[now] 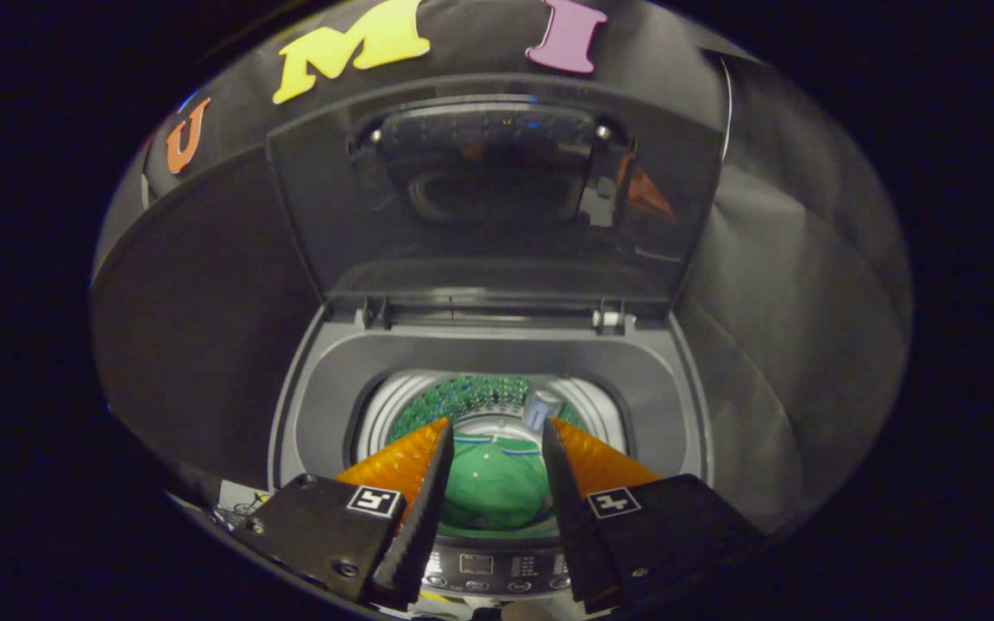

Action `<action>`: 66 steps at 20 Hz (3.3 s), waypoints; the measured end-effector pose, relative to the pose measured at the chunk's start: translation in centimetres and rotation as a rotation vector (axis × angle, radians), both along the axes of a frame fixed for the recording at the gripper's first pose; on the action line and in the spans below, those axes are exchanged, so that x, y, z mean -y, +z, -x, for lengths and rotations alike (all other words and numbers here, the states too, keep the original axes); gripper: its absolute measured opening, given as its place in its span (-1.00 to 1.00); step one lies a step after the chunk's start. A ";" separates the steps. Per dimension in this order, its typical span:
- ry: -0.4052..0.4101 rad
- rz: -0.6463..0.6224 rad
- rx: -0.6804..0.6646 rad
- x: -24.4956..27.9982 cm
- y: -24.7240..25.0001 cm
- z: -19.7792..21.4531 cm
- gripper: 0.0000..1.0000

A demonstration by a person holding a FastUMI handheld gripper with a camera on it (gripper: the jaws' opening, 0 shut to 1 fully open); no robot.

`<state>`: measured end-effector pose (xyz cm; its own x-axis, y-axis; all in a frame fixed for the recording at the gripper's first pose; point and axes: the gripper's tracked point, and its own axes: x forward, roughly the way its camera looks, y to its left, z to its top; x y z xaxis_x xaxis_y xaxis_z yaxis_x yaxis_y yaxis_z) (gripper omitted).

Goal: Put the clothes into the washing machine and then close the washing machine lid.

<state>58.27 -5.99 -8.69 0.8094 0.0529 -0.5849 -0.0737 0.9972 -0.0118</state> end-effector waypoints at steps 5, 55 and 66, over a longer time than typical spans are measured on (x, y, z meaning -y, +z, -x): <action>0.004 -0.020 0.121 0.4 6.4 -0.7 0.29; -0.048 -0.012 0.385 -4.0 19.8 -15.8 0.52; -0.053 -0.021 0.514 -3.8 19.8 -12.9 0.52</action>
<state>71.20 -2.20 11.07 0.9938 0.0114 -0.1103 -0.0130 0.9998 -0.0132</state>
